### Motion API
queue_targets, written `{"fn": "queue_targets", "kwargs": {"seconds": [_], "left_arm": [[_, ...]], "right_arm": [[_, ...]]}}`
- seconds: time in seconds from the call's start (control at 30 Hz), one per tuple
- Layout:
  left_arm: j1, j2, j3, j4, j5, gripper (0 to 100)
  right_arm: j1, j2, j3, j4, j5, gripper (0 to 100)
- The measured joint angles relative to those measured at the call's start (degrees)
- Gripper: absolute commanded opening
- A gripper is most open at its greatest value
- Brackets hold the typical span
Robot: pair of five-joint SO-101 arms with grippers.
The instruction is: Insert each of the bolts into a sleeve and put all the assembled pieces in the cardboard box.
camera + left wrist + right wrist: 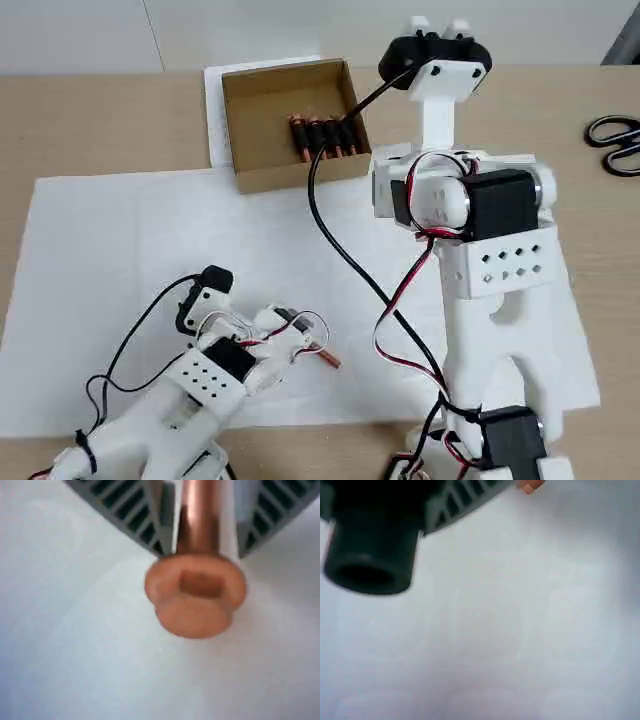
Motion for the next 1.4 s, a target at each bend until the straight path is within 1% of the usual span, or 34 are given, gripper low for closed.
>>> {"fn": "queue_targets", "kwargs": {"seconds": [0.13, 0.2, 0.43, 0.5, 0.57, 0.67, 0.73, 0.77, 0.83, 0.87, 0.93, 1.0, 1.07, 1.13, 1.2, 1.27, 1.33, 1.4], "left_arm": [[-0.79, 2.2, -0.18, -1.67, -0.79, 7], [-1.05, 2.99, -0.26, -2.55, -1.49, 0], [-1.32, 4.13, -2.55, -2.2, -2.2, 1], [-0.7, 4.22, -5.27, 0.88, -2.29, 1], [0.35, 3.87, -10.64, 5.63, -2.37, 1], [1.23, 0.79, -20.57, 15.38, -2.9, 1], [0.79, -2.64, -28.4, 22.42, -5.27, 1], [-0.09, -4.13, -32.62, 25.49, -7.3, 1], [-3.6, -6.33, -40.44, 29.01, -13.27, 1], [-5.71, -6.95, -43.87, 29.63, -17.67, 1], [-9.93, -7.03, -48.62, 29.01, -28.75, 1], [-12.92, -6.86, -49.76, 25.32, -41.85, 1], [-13.27, -6.86, -49.76, 19.43, -55.47, 1], [-13.36, -6.68, -49.76, 12.92, -64.79, 1], [-14.33, -6.07, -49.76, 8.44, -67.69, 1], [-14.51, -4.92, -49.76, 6.24, -68.92, 1], [-14.59, -3.34, -49.76, 4.84, -68.92, 1], [-14.77, -1.05, -49.76, 2.73, -68.92, 1]], "right_arm": [[0.0, 0.0, 0.0, 0.0, 0.0, 0.4], [0.0, 0.0, 0.0, 0.0, 0.0, 0.4], [0.0, 0.0, 0.0, 0.0, 0.0, 0.4], [0.0, 0.0, 0.0, 0.0, 0.0, 0.4], [0.0, 0.0, 0.35, 0.0, 0.0, 0.4], [0.0, 0.0, 2.81, 0.0, 0.0, 0.4], [0.18, 0.0, 4.75, -0.09, 0.0, 0.5], [0.18, 0.0, 5.98, -0.62, 0.0, 0.6], [0.7, 0.0, 9.41, -2.9, 0.0, 0.6], [1.23, 0.0, 11.6, -4.57, 0.0, 0.6], [2.9, 0.0, 16.18, -8.97, 0.09, 0.7], [3.52, 0.0, 21.01, -13.36, 1.32, 0.7], [2.99, -0.44, 25.49, -17.76, 1.76, 0.7], [1.41, -3.34, 30.95, -21.89, 1.93, 0.7], [-1.58, -8.88, 36.75, -25.58, 2.11, 0.7], [-5.1, -16.7, 43.52, -29.54, 2.29, 0.6], [-6.33, -26.37, 51.43, -34.99, 2.37, 0.4], [-6.07, -36.84, 60.92, -41.67, 2.37, 0.3]]}}
